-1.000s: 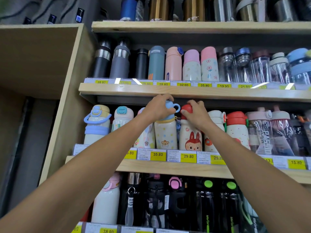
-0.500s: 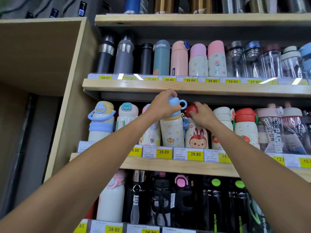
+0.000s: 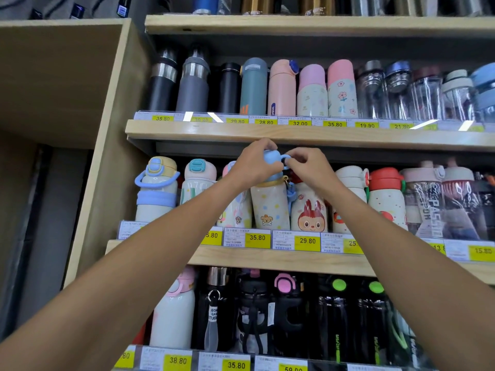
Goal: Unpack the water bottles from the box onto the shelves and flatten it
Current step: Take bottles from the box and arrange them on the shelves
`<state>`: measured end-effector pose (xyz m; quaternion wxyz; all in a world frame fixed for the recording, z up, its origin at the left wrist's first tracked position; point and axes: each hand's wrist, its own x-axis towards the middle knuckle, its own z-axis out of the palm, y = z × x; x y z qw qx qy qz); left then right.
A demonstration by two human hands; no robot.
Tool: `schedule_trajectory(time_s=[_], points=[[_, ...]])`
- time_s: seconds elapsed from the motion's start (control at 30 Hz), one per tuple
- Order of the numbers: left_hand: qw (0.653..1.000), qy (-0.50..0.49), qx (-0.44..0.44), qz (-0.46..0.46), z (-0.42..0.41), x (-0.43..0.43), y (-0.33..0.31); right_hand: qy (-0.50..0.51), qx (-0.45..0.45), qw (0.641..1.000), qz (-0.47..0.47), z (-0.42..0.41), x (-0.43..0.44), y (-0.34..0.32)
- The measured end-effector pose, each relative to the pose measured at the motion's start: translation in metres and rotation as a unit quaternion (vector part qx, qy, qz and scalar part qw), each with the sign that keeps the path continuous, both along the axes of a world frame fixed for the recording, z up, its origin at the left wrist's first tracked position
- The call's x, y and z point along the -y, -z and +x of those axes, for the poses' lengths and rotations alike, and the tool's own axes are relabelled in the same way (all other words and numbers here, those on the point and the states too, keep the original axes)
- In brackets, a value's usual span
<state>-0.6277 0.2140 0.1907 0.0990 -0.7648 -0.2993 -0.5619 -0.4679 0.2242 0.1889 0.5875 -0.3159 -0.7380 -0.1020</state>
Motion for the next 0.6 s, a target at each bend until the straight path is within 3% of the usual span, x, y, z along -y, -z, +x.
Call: schedule_trajectory(time_s=[0.2, 0.4, 0.6], points=[[1.0, -0.009, -0.007, 0.02, 0.0, -0.002, 0.001, 0.005, -0.027, 1.0, -0.014, -0.002, -0.007, 0.0], [0.998, -0.033, 0.042, 0.039, -0.004, -0.014, 0.009, 0.053, -0.08, 0.995, -0.012, -0.009, -0.014, 0.0], [0.986, -0.151, 0.051, 0.055, -0.004, -0.023, 0.016, 0.076, -0.093, 0.993, -0.024, -0.021, -0.013, -0.003]])
